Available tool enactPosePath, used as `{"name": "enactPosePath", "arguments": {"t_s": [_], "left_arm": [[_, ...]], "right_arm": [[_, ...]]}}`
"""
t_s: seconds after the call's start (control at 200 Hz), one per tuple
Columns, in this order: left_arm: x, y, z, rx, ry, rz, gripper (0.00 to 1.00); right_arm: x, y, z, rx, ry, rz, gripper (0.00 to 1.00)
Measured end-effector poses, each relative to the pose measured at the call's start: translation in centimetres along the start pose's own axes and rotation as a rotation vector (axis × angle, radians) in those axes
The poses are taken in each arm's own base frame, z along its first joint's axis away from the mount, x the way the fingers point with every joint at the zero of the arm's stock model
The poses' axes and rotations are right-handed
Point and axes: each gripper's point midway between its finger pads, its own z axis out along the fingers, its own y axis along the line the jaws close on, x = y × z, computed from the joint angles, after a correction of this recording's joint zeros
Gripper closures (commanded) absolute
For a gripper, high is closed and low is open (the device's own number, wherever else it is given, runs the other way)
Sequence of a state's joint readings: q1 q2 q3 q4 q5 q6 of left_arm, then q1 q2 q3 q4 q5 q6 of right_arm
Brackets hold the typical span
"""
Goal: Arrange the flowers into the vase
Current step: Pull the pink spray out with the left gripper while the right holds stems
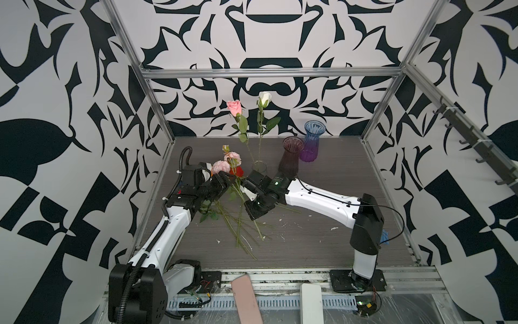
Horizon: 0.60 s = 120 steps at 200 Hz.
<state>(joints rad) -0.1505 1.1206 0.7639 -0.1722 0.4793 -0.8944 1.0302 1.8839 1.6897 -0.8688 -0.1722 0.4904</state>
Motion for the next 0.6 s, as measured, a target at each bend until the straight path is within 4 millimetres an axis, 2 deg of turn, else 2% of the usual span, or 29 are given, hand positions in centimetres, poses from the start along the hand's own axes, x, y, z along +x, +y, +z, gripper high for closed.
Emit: {"name": "enactPosePath", "arguments": {"t_s": [0.18,0.45,0.6], "left_arm": [[0.1,-0.3,0.0,0.014,0.010,0.002,0.31],[0.4,-0.1,0.6,0.023,0.039,-0.010,0.48],[0.6,-0.3,0.8,0.036,0.058,-0.018,0.51]], "right_arm": [[-0.8,0.7,-0.6,-0.022,-0.023,-0.004,0.99],[-1.3,1.2,-1.1,-0.038,-0.040,-0.006,0.99],[-1.4,1.3,-1.2,-0.042,-0.045,-0.007,0.99]]}}
